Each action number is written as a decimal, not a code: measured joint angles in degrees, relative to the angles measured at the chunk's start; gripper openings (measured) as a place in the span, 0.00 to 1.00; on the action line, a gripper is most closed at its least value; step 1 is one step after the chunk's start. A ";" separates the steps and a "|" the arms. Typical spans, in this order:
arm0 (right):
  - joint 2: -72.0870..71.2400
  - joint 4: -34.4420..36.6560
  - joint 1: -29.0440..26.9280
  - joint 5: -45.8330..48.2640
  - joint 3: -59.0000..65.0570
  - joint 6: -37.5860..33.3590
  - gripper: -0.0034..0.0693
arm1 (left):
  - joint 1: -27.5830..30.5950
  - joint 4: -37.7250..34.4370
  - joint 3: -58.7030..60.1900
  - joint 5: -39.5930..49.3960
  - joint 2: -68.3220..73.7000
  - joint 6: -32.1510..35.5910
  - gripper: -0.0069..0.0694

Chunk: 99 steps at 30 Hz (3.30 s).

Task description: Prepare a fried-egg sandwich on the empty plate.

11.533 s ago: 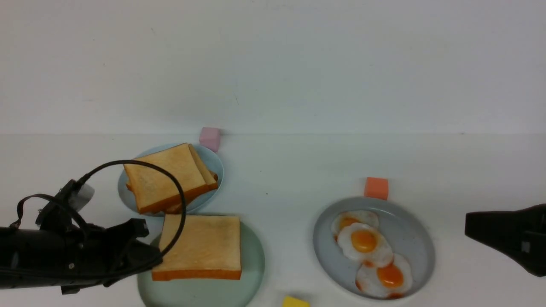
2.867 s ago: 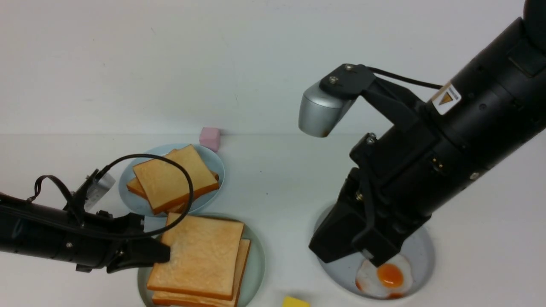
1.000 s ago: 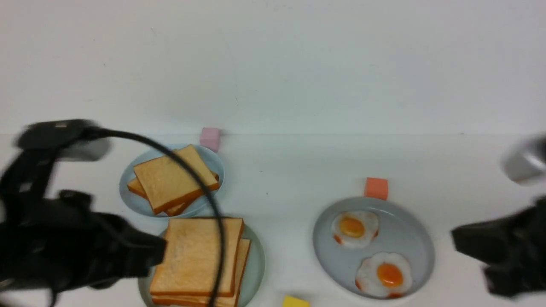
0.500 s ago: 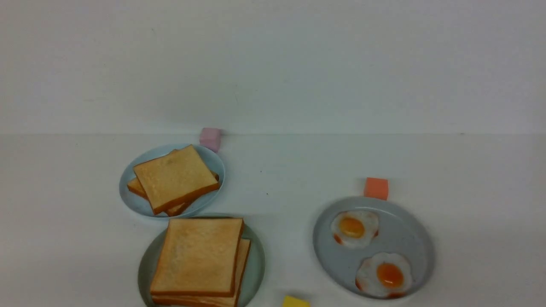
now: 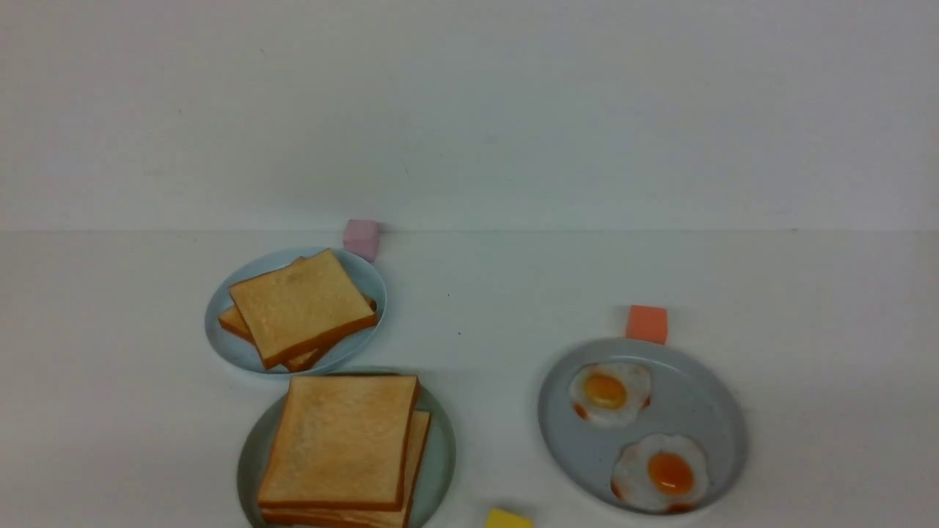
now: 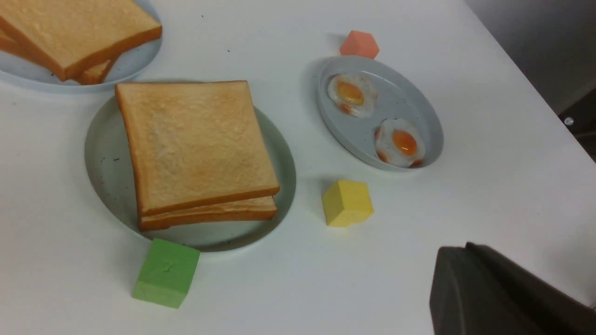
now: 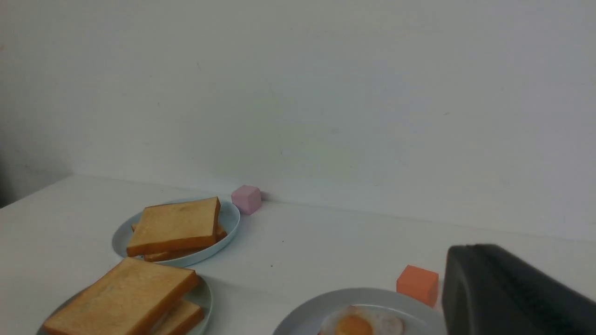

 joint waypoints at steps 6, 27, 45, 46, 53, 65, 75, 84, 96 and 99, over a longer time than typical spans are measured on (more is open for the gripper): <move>0.00 0.00 0.00 0.00 0.00 0.00 0.06 | 0.00 1.82 0.23 -1.16 -0.11 0.51 0.08; 0.00 0.00 -0.05 -0.02 0.05 -0.09 0.08 | 18.46 29.10 29.76 -17.21 -17.73 -14.65 0.10; 0.00 0.00 -0.05 0.79 0.05 -0.14 0.11 | 24.95 28.58 30.15 -19.48 -17.73 -12.47 0.11; 0.00 0.00 -0.05 0.79 0.05 -0.14 0.11 | 24.74 28.58 30.15 -19.76 -17.73 -12.47 0.11; 0.00 0.00 -0.05 0.79 0.05 -0.14 0.11 | 21.09 28.63 30.15 -20.30 -17.73 -12.47 0.12; 0.00 0.00 -4.21 0.79 0.05 -0.14 0.13 | 20.57 28.69 30.15 -20.35 -17.73 -12.47 0.14; -3.90 -7.06 -9.43 0.55 1.93 0.19 0.15 | 20.57 28.75 30.15 -20.40 -17.73 -12.43 0.16; -9.75 -15.89 -21.80 12.84 9.49 15.11 0.16 | 20.57 28.75 30.15 -20.47 -17.73 -12.43 0.17; -9.80 -18.95 -22.00 18.82 10.45 19.34 0.19 | 20.57 28.78 30.15 -20.52 -17.73 -12.43 0.18; -9.80 -18.95 -22.00 18.82 10.45 19.39 0.19 | 20.57 28.78 30.15 -20.52 -17.73 -12.43 0.19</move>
